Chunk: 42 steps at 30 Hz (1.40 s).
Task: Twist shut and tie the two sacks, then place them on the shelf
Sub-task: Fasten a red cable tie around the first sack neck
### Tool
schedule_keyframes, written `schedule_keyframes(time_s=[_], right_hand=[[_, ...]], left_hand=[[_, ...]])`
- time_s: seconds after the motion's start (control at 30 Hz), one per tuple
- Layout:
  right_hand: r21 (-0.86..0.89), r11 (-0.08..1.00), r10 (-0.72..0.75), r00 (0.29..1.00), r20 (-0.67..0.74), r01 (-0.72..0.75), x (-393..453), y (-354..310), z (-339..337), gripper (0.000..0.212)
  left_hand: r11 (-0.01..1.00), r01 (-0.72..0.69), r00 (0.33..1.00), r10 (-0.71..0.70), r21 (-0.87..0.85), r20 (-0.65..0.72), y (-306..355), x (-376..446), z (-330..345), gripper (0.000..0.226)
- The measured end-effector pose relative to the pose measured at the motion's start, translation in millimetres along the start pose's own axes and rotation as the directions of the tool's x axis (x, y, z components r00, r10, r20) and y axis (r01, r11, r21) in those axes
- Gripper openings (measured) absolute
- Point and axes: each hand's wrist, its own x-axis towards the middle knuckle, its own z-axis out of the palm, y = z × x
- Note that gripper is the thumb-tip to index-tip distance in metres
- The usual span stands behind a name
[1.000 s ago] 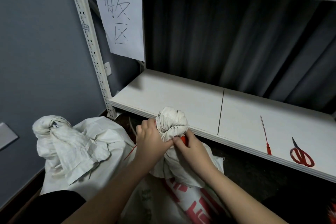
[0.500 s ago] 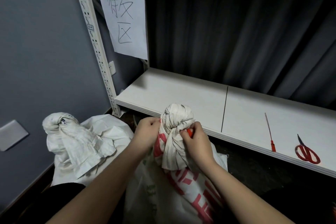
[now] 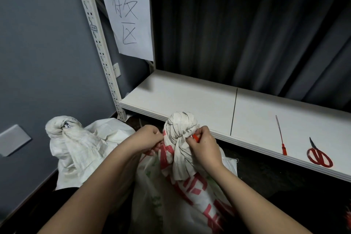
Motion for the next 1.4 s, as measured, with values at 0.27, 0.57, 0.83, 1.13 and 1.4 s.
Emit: schedule_keyframes(time_s=[0.27,0.57,0.83,1.13,1.4], right_hand=[[-0.086,0.995,-0.055,0.998,0.001,0.055,2.4,-1.6,-5.8,0.020],[-0.255,0.961,-0.129,0.989,-0.077,0.106,-2.3,-11.1,-0.1,0.018],[-0.147,0.917,-0.385,0.919,-0.084,0.371,-25.7,-16.9,7.8,0.032],[0.506,0.862,-0.045,0.998,0.041,0.018,-2.9,-1.9,-8.1,0.024],[0.461,0.876,-0.176,0.984,0.029,0.143,-10.7,-0.4,-8.7,0.032]], left_hand=[[0.865,0.176,0.971,-0.075,-0.470,0.227,5.8,-14.2,13.8,0.035],[0.480,0.148,0.988,-0.030,-0.865,0.153,7.6,-35.2,41.8,0.015],[0.263,-0.190,0.973,-0.081,-0.946,-0.218,15.7,-33.0,63.9,0.026],[0.403,-0.111,0.984,-0.082,-0.909,-0.156,3.5,-25.0,60.6,0.020],[0.615,-0.190,0.970,-0.005,-0.765,-0.244,6.4,-34.3,64.9,0.026]])
